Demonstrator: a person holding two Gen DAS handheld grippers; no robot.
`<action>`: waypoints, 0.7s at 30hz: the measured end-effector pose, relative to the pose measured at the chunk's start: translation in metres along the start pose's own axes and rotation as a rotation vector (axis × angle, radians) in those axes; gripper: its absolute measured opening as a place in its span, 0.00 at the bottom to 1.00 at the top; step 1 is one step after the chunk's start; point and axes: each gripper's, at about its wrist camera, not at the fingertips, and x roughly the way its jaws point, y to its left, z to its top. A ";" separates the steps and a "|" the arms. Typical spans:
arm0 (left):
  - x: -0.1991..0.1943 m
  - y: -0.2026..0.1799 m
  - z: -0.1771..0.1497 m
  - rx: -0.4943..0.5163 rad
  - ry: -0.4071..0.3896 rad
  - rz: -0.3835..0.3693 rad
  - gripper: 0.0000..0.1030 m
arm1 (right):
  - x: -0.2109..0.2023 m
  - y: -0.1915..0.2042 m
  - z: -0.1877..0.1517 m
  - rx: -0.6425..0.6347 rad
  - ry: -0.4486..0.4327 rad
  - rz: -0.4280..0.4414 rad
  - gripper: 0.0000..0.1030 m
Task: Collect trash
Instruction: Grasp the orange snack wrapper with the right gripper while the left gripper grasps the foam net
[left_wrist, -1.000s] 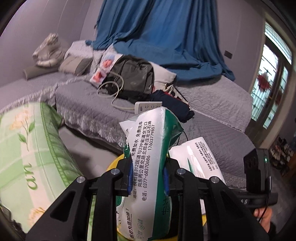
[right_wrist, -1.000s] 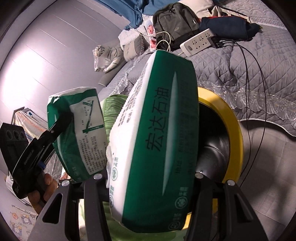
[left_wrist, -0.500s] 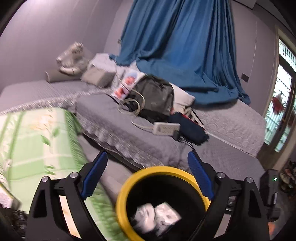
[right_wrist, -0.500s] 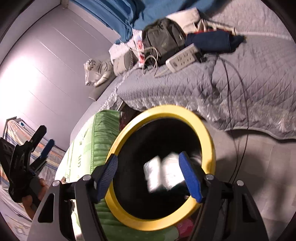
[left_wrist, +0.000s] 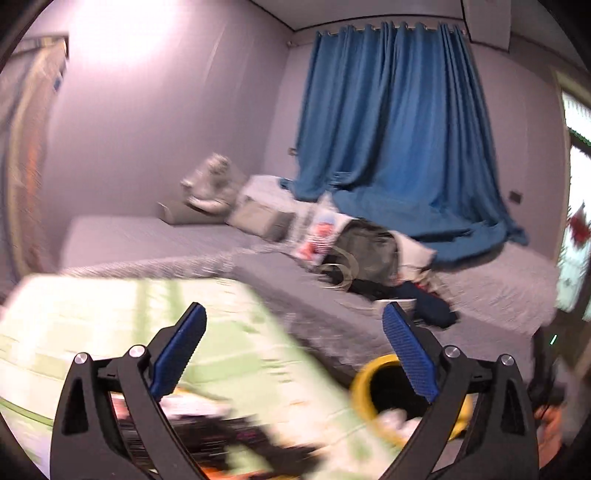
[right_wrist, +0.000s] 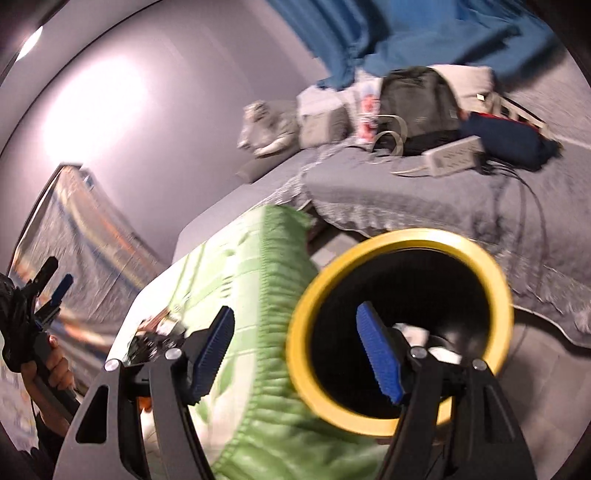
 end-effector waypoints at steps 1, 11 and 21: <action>-0.012 0.010 -0.002 0.023 -0.001 0.026 0.90 | 0.005 0.012 -0.001 -0.026 0.011 0.023 0.64; -0.106 0.106 -0.068 0.037 0.141 0.183 0.92 | 0.058 0.125 -0.046 -0.331 0.186 0.194 0.64; -0.140 0.133 -0.127 -0.035 0.239 0.192 0.92 | 0.106 0.176 -0.100 -0.461 0.369 0.251 0.59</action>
